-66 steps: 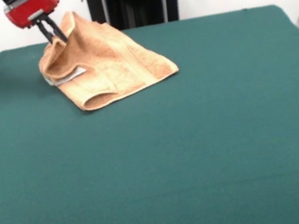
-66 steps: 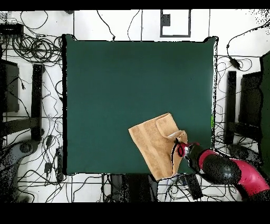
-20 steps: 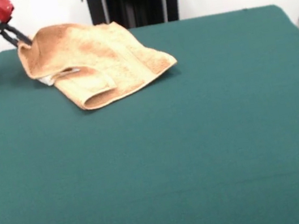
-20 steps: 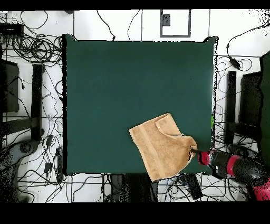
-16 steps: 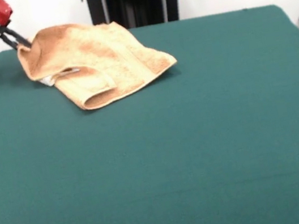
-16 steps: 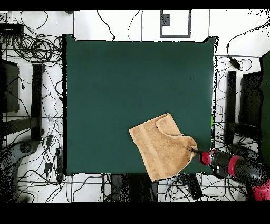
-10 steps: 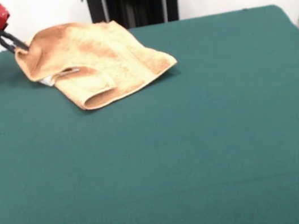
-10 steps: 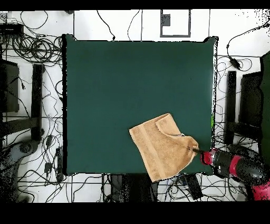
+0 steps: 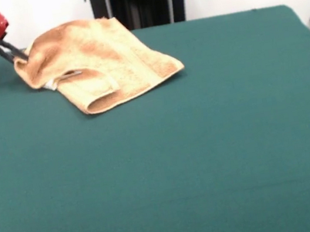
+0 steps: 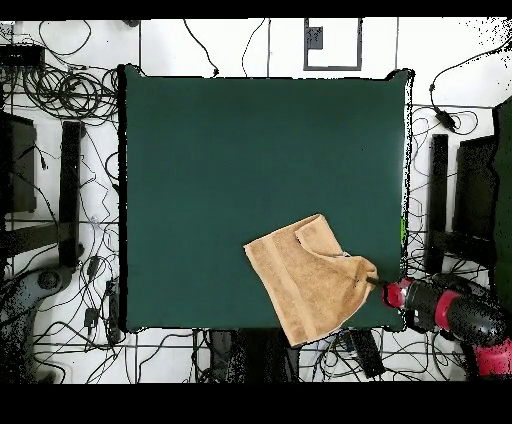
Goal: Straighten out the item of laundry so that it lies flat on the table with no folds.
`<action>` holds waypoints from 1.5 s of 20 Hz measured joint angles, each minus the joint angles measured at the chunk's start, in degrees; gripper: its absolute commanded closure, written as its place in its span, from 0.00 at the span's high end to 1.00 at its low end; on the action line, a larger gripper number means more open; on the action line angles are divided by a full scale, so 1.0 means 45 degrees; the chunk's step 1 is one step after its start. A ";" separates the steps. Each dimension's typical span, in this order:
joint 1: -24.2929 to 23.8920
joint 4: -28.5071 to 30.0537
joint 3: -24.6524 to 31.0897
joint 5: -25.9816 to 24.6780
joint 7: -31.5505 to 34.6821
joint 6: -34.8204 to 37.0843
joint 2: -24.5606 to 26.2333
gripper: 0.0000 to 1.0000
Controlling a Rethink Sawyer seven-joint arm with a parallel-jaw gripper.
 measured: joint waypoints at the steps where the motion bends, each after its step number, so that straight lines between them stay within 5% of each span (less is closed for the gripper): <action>1: 0.0008 -0.0031 -0.0006 -0.0050 0.0000 0.0000 -0.0005 0.00; 19: 0.0429 -0.0415 -0.0051 -0.3027 0.0000 -0.0436 -0.1570 0.00; 30: 0.0838 -0.0389 -0.0068 -0.3461 0.0000 -0.1265 -0.2920 0.00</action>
